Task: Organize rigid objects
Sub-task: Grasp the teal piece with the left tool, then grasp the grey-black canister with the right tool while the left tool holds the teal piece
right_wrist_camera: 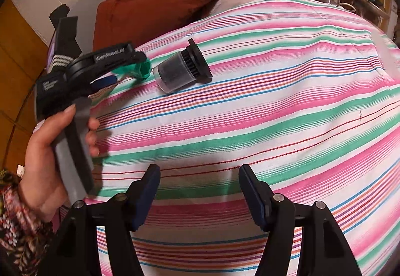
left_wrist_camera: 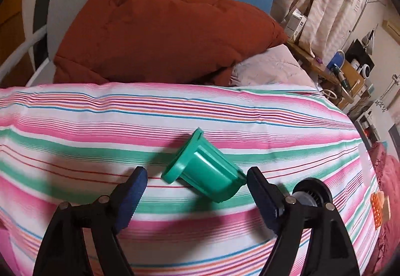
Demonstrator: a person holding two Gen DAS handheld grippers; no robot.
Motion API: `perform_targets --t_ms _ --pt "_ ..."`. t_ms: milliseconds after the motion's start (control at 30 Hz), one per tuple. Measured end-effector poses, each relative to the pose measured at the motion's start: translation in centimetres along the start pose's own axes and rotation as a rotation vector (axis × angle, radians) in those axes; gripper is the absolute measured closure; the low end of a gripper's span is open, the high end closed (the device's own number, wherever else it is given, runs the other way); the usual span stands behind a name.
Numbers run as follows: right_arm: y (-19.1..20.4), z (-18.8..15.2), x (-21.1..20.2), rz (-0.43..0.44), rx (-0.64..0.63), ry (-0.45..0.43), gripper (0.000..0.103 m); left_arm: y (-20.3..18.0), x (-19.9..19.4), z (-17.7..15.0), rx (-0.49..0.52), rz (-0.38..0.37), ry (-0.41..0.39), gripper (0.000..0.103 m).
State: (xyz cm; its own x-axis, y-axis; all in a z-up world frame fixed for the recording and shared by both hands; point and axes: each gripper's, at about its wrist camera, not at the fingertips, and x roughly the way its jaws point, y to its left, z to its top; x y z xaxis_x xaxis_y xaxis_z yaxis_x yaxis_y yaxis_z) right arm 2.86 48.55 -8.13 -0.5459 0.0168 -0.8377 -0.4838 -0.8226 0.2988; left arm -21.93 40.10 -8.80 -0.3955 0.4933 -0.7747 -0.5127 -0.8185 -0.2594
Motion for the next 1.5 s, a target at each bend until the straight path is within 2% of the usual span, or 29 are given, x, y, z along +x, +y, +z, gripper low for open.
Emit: perform_targets --t_ms 33,100,167,233,300,333,433,600,767,900,967,1000,1167,1333,1467,1500 --pt "-0.1 0.0 0.0 0.001 0.002 0.002 0.037 -0.1 0.4 0.0 0.001 -0.012 0.011 0.02" --pt "-0.2 0.0 0.1 -0.003 0.003 0.005 0.037 -0.4 0.6 -0.1 0.036 0.013 0.004 0.021" --pt "-0.2 0.0 0.2 -0.002 0.002 0.005 0.037 -1.1 0.7 -0.5 0.107 0.042 -0.007 0.022" --pt "-0.1 -0.1 0.1 -0.003 0.0 0.001 0.037 -1.1 0.5 -0.8 0.141 0.042 -0.024 0.04" --pt "0.0 -0.1 0.1 -0.006 -0.009 -0.004 0.037 -0.8 0.3 -0.7 0.128 0.034 -0.028 0.065" --pt "0.1 0.0 0.2 -0.008 -0.016 -0.008 0.037 -0.6 0.2 -0.7 0.116 0.013 -0.025 0.066" --pt "0.5 -0.1 0.0 -0.01 -0.04 -0.023 0.037 0.2 -0.2 -1.0 0.108 -0.027 -0.031 0.067" --pt "1.6 0.4 -0.7 0.009 -0.105 -0.086 0.037 0.5 -1.4 -2.3 0.111 -0.051 -0.045 0.067" --pt "3.1 1.1 -1.4 0.022 -0.203 -0.178 0.037 1.3 -3.2 -4.6 0.085 -0.027 -0.078 0.067" --pt "3.4 2.8 -0.8 -0.019 -0.247 -0.228 0.037 2.0 -4.6 -6.3 0.056 -0.021 -0.094 0.067" --pt "3.7 3.9 -0.5 -0.05 -0.255 -0.258 0.024 2.3 -5.1 -7.0 0.054 -0.02 -0.098 0.067" --pt "3.9 4.6 -0.1 -0.065 -0.261 -0.269 0.022 2.3 -5.6 -7.5 0.058 -0.014 -0.103 0.067" --pt "5.0 7.6 2.1 -0.09 -0.328 -0.271 0.008 2.2 -6.5 -8.8 0.08 0.0 -0.111 0.067" --pt "6.2 8.8 5.5 -0.157 -0.4 -0.207 0.006 2.2 -6.6 -9.1 0.08 0.0 -0.114 0.067" --pt "6.0 8.9 7.5 -0.212 -0.39 -0.183 0.006 1.8 -6.2 -9.0 0.086 0.006 -0.113 0.067" --pt "5.7 9.0 7.8 -0.198 -0.373 -0.184 0.007 1.8 -6.2 -8.9 0.086 0.005 -0.114 0.067"
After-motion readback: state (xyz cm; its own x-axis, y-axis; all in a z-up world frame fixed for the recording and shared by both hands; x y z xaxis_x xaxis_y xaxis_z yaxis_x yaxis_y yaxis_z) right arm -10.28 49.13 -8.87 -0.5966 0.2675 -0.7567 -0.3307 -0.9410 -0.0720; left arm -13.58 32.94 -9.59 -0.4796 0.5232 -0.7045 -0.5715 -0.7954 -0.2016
